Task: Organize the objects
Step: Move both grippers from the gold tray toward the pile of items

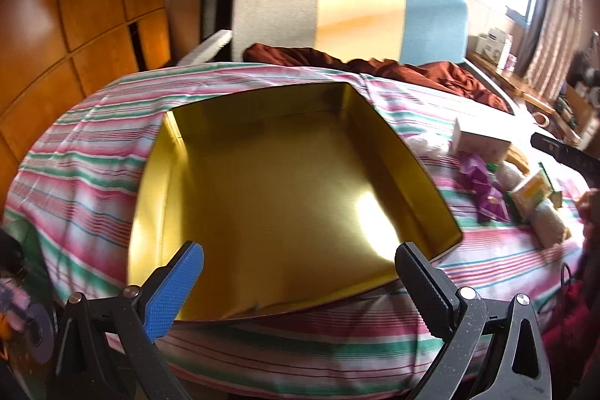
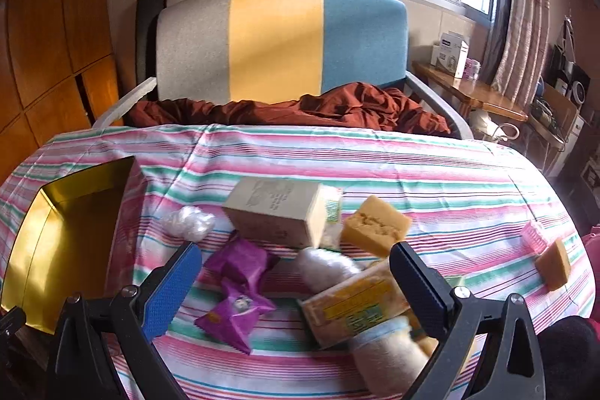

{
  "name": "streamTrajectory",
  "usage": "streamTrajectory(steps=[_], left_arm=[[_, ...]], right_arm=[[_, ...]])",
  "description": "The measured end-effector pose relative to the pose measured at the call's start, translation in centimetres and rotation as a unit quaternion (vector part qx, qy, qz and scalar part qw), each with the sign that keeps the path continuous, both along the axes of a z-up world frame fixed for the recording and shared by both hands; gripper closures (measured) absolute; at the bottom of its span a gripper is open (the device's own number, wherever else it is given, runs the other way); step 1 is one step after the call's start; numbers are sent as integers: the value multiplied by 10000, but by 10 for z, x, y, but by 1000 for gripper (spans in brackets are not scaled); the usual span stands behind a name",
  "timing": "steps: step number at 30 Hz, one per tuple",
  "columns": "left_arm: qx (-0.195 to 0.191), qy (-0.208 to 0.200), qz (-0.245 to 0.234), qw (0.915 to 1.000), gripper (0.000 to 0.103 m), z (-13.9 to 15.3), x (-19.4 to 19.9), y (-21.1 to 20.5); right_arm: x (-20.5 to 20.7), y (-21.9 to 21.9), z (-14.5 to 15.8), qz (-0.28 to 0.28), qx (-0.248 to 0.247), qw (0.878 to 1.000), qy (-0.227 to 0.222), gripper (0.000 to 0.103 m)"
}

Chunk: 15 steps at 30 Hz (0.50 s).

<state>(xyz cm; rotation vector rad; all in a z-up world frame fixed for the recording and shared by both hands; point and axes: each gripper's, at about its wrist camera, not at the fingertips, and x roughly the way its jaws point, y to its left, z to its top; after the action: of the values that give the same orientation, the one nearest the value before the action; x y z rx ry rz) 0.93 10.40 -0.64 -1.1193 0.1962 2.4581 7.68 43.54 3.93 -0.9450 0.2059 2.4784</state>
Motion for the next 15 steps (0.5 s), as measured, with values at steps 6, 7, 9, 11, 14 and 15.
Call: streamTrajectory(steps=[6,7,9,11,14,15], left_arm=[[-12,-29,-551,9985,0,5,6,42],[-19,-38,-679,9977,0,6,7,50],[22,-57,-910,9958,0,9,10,65],[31,-38,-1194,9928,0,13,14,84],[25,-49,-1603,9871,0,15,20,117],[17,-59,-1739,9847,0,14,22,128]], right_arm=[[19,69,-1,-728,-185,9969,244,1],[22,80,-5,-859,-311,9955,269,1],[28,96,-11,-1094,-688,9910,339,1],[32,105,-14,-1233,-1012,9862,441,1],[36,109,-14,-1288,-1123,9839,527,1],[38,109,-14,-1279,-1169,9833,554,1]])
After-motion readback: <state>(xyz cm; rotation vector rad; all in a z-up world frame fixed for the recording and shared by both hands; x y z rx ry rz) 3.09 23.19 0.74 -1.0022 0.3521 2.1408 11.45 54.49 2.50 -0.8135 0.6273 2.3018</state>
